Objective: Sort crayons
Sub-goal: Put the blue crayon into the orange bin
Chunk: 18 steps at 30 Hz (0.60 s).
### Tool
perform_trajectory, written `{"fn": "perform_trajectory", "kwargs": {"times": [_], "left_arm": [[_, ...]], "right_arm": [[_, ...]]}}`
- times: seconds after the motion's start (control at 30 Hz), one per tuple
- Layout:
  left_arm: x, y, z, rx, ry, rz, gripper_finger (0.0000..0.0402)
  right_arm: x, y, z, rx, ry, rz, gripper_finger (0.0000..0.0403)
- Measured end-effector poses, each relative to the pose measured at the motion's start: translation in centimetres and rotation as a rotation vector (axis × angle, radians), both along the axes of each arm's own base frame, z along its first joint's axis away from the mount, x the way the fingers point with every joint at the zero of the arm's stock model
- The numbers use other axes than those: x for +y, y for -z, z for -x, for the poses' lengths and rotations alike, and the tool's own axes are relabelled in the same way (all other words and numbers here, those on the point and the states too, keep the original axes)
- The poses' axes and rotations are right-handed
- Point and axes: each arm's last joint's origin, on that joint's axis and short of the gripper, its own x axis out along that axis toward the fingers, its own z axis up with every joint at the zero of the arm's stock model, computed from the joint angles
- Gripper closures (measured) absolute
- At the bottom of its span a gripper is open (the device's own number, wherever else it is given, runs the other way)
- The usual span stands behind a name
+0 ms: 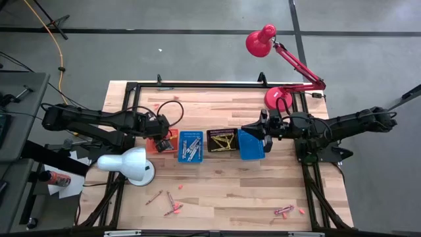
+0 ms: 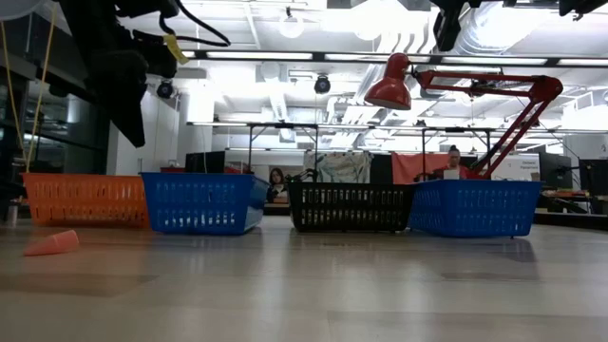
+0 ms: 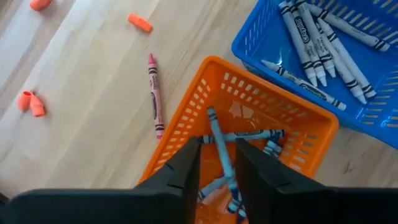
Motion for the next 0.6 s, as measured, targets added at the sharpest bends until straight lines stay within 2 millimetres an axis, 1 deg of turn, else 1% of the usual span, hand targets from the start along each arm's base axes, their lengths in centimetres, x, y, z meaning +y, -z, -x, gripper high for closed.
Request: {"fn": "perform_trajectory", "kwargs": {"times": [0.1,0.23,0.33,0.47,0.53,0.6], "left_arm": [[-0.1,-0.8,-0.3,-0.038,-0.022,0.035,0.0293],[-0.1,-3.4,-1.1,-0.140,0.026,0.029,0.0276],[-0.1,-5.6,-2.0,-0.315,0.108,-0.032,0.0273],[0.4,-8.2,-2.8,-0.584,0.217,-0.163,0.0276],[0.9,-9.0,-3.3,-0.703,0.247,-0.207,0.0277],[1.5,-9.6,-3.7,-0.840,0.275,-0.212,0.0277]], "right_arm": [[-0.1,0.0,0.0,0.000,0.028,-0.005,0.0402],[-0.2,0.0,0.0,-0.003,0.084,-0.037,0.0402],[-0.5,0.0,0.0,-0.008,0.154,-0.066,0.0402],[-0.8,-0.2,0.0,-0.040,0.262,-0.100,0.0402],[-0.9,-0.3,-0.1,-0.060,0.301,-0.100,0.0402],[-1.1,-0.5,-0.4,-0.096,0.321,-0.100,0.0402]]}}
